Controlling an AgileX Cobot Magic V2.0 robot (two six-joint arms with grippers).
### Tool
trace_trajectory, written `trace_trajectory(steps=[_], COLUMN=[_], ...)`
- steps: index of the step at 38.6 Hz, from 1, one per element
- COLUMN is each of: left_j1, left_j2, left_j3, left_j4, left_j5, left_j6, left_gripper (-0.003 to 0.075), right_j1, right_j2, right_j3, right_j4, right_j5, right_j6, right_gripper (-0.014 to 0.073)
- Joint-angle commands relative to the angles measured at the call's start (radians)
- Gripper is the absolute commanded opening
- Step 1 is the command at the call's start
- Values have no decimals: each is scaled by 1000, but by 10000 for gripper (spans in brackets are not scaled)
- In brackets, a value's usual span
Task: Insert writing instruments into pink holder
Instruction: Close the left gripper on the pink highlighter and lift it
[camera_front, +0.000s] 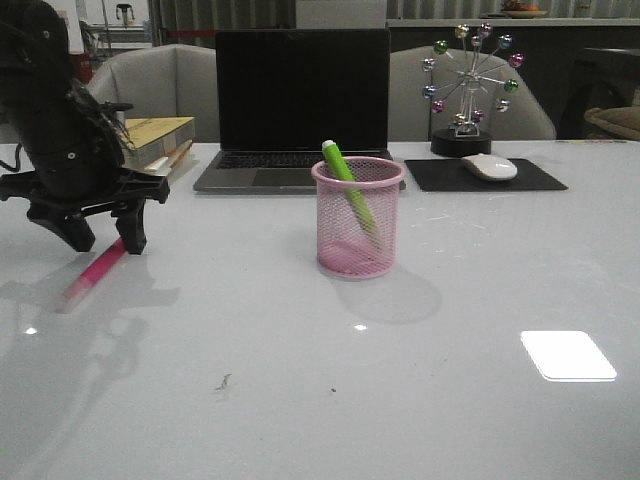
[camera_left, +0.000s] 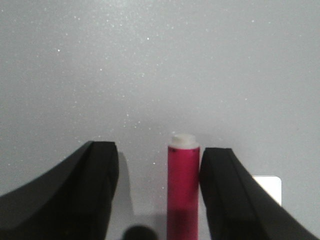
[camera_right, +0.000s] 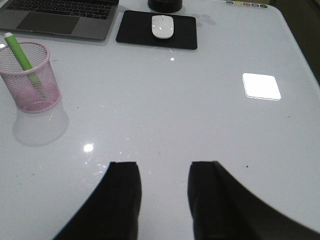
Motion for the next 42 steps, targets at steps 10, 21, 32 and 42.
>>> trace_trajectory(steps=[10,21,32,42], left_j1=[-10,-25,-110,-195], left_j2=[8,-13,-114,-182], left_j3=[-16,-16,-20,-20], left_j4=[-23,-23,-20,-20], left_j5=[82,-3,-270,-554], left_j6=[-6,-6,-6,-6], left_gripper=[88,92,92,92], right_j1=[-7,-7,-7,-7], right_j2=[6,6,6,6], right_j3=[-27,-27,-27,-27], right_j4=[-17,-19,-19,-19], right_j5=[-75,-75,-75,-75], right_j6=[3,3,3,3], right_gripper=[371,371,371,371])
